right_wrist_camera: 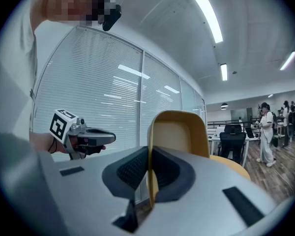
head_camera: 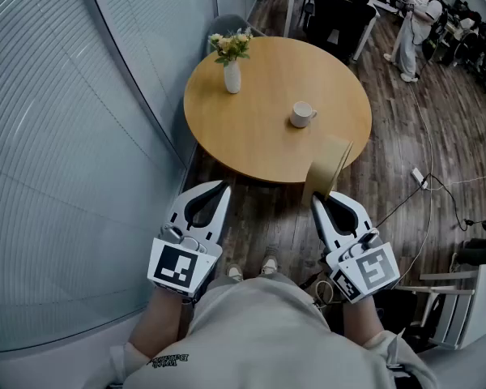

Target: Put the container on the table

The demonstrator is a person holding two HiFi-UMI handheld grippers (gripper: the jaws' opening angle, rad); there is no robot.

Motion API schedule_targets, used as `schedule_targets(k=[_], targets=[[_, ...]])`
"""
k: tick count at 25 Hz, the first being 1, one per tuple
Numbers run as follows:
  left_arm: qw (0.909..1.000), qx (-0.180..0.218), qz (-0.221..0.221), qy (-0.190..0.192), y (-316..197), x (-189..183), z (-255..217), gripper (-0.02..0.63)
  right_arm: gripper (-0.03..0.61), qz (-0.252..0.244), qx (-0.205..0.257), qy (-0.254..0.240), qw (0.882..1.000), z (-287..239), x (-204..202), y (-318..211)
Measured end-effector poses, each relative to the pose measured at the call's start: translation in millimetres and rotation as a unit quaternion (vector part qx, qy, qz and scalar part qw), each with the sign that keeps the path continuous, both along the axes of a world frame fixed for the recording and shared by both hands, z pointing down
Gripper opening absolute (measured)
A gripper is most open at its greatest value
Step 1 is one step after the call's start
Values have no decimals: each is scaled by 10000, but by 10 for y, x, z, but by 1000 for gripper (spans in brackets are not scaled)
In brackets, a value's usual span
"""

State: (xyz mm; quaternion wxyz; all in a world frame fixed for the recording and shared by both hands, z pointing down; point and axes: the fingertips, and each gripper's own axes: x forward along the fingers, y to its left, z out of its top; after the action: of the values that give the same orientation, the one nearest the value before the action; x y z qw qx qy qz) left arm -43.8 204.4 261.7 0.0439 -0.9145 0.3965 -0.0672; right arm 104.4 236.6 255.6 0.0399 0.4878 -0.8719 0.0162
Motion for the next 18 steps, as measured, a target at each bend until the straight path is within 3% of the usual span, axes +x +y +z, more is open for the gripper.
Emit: schedule_targets(k=[8, 18], targets=[[9998, -18, -24, -182, -8, 135, 71, 21, 38, -26, -23, -143, 9999, 28, 141, -64], [9996, -230, -135, -131, -106, 353, 160, 21, 38, -149, -103, -201, 9996, 109, 363, -199]])
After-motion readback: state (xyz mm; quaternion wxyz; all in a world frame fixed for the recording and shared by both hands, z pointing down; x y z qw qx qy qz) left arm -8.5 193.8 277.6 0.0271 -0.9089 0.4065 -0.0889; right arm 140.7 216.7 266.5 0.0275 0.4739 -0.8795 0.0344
